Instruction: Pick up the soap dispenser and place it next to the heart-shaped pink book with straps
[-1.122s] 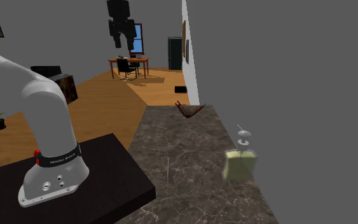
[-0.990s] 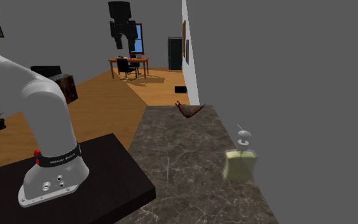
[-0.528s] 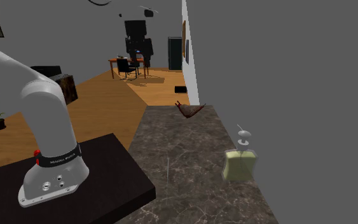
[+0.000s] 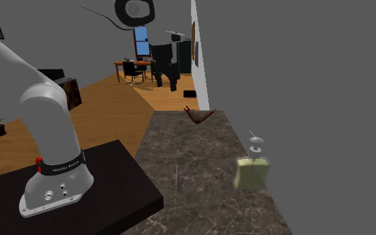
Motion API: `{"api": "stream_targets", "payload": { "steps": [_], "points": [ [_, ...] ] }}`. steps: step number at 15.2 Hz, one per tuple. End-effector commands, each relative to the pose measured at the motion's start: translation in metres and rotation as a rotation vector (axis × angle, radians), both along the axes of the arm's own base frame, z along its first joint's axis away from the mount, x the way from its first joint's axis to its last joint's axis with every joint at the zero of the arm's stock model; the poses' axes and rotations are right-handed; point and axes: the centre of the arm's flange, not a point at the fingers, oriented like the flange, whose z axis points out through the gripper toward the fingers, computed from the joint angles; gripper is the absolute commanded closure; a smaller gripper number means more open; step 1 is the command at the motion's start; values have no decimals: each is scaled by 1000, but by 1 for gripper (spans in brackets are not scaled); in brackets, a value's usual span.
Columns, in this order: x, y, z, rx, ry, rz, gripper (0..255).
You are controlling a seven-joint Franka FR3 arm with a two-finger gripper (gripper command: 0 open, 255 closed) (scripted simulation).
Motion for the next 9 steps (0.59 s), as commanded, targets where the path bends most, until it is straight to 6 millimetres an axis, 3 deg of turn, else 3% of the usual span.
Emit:
{"api": "stream_targets", "payload": {
  "steps": [1, 9],
  "points": [
    [9, -20, -18, -7, -7, -12, 0],
    [48, -83, -88, -31, -27, -61, 0]
  ]
}}
